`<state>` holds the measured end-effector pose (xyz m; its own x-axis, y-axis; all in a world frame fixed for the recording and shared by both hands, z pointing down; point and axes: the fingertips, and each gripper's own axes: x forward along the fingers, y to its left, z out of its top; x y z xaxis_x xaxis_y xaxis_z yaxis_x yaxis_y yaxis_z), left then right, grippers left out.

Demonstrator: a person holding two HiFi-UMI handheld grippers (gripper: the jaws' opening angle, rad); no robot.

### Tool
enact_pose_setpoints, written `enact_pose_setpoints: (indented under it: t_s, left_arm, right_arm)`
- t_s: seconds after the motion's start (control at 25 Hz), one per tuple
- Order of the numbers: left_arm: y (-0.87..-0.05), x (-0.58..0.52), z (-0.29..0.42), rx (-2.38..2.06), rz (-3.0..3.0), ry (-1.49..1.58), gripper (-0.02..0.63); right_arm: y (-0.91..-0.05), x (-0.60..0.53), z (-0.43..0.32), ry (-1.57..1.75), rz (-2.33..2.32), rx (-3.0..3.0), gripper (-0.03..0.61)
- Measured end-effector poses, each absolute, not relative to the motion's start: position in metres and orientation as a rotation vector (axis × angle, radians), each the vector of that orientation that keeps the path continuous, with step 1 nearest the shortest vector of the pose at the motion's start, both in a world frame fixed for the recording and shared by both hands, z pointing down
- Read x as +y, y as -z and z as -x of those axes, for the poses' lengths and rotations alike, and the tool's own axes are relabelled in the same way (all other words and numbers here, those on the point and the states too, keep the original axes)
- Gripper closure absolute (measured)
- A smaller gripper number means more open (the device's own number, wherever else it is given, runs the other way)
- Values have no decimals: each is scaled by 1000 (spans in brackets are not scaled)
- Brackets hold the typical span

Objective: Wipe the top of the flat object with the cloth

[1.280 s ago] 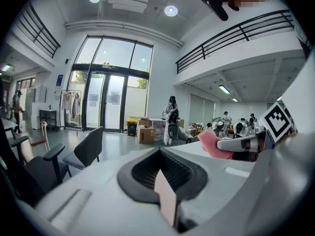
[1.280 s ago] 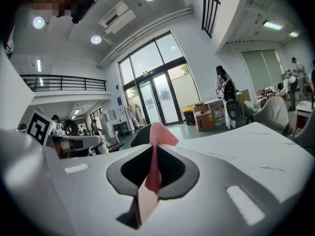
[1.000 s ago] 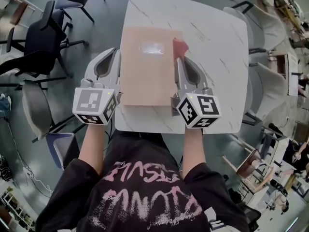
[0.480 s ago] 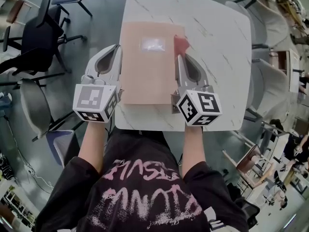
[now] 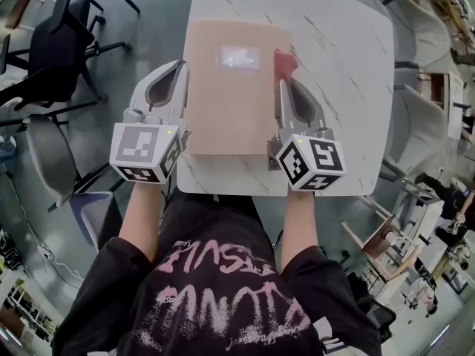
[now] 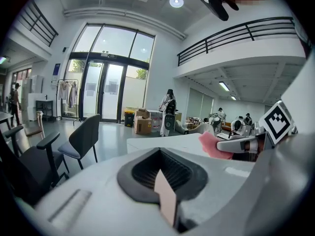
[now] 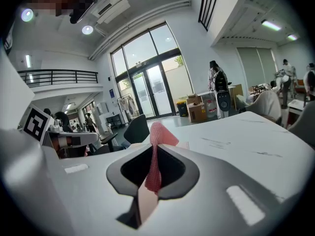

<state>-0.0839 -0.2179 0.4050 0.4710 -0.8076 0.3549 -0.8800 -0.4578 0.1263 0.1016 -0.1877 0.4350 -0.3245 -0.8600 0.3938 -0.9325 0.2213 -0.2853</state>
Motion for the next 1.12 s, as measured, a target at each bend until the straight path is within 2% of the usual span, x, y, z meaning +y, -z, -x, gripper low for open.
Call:
enact_pose_setpoints:
  t_s: [1.12]
  left_arm:
    - [-444,-209,88,-1399,-2402,-411,613]
  right_arm:
    - [-463,-200,-88,-739,-1667,-2285,531]
